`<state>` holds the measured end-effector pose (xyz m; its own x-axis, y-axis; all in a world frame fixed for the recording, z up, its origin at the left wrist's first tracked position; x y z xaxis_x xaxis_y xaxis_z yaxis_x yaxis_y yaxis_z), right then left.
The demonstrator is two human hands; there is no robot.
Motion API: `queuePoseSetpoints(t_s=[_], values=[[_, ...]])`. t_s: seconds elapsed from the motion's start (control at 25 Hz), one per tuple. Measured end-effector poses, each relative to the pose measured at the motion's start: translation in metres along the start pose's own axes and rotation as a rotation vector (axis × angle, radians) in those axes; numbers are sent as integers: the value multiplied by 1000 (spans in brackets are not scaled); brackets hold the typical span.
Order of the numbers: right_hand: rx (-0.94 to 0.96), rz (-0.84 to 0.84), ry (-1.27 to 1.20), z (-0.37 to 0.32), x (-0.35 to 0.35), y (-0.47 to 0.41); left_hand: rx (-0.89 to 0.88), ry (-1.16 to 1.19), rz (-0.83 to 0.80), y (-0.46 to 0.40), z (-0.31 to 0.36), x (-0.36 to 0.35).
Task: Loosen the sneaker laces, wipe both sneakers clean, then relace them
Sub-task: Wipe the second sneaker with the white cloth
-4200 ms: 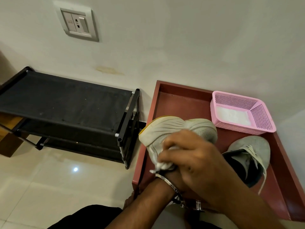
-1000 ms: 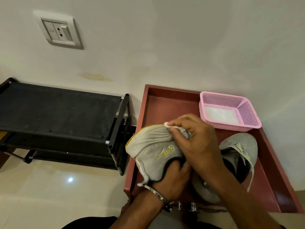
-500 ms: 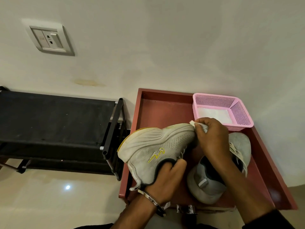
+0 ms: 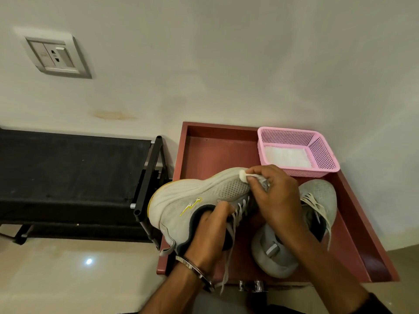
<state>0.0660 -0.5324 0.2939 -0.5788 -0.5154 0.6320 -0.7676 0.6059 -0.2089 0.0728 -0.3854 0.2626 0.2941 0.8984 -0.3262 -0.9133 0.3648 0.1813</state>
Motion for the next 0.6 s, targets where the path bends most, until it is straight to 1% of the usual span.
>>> queuePoseSetpoints(t_s=[0.04,0.16,0.2,0.24,0.28,0.36,0.44,0.52,0.6], values=[[21,-21,-36,-8,-2,7,-6,44,14,1,2,-2],[193,-165,-136,-43,-7,36,-10,252,108,4,11,-8],[236,-168,-114,-44,-5,36,-6,311,109,6,13,-9],[248,-125,-77,-38,-2,29,-2,355,100,7,13,-10],[217,-60,-29,-27,2,17,-1,390,84,7,13,-11],[78,35,67,-2,10,-5,-4,414,91,6,15,-11],[-11,51,53,6,12,-6,24,457,94,6,18,-13],[20,-29,-57,-10,9,12,54,540,67,5,23,-15],[128,-173,-186,-35,8,35,79,589,59,4,26,-13]])
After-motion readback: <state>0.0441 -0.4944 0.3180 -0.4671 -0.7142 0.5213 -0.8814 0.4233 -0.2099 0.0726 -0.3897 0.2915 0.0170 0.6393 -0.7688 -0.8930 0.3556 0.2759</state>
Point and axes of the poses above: each hand's wrist, its own y-axis away from the middle knuckle, its own x-axis out of the back of the hand, z = x × y, the point moved 4 cm from there along -y, towards the middle knuckle, and after that the axes turned 13 degrees about -x, right-handed, at the moved point
